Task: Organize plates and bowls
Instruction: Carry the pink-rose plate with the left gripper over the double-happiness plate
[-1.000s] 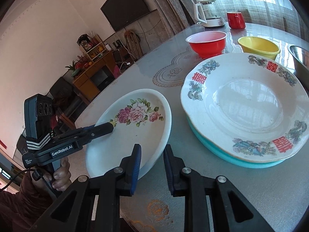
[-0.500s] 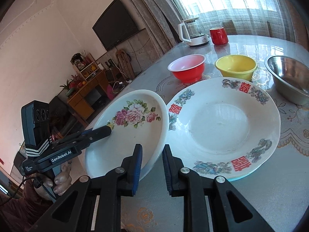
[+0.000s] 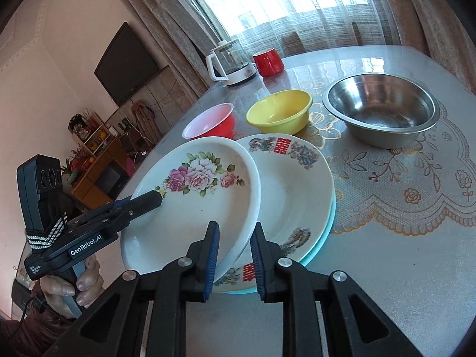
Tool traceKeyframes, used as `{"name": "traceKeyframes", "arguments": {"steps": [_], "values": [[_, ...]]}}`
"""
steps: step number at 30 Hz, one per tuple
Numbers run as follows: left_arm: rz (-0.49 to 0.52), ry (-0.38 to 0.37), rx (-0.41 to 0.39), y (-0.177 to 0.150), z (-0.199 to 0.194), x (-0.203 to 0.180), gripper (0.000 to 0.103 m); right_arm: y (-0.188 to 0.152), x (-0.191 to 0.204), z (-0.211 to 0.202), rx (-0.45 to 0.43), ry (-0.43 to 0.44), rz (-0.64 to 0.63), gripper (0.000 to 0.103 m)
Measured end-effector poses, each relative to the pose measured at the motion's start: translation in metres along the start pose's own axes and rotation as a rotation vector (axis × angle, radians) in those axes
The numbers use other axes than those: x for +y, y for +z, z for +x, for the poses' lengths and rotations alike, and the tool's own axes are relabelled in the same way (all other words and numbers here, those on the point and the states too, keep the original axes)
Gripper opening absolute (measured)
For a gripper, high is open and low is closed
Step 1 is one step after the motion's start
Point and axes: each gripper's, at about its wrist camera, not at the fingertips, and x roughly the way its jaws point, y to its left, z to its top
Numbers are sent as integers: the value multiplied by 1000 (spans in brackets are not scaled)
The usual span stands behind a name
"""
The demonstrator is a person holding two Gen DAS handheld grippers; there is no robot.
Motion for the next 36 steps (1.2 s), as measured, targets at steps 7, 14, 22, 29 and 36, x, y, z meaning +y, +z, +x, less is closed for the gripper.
{"name": "traceKeyframes", "arguments": {"steps": [7,14,22,29,36], "values": [[-5,11,41,4,21,-2,21,5,-13,8,24,-32,33,21],[-1,21,58,3,28,-4,21,5,-18,12,41,-57,40,21],[-3,37,77,4,35,-5,21,7,-16,12,43,-86,23,21],[-3,60,89,3,39,-6,21,8,-11,14,44,-139,-16,21],[22,86,89,3,42,-10,21,8,-9,14,31,-178,-42,21]]}}
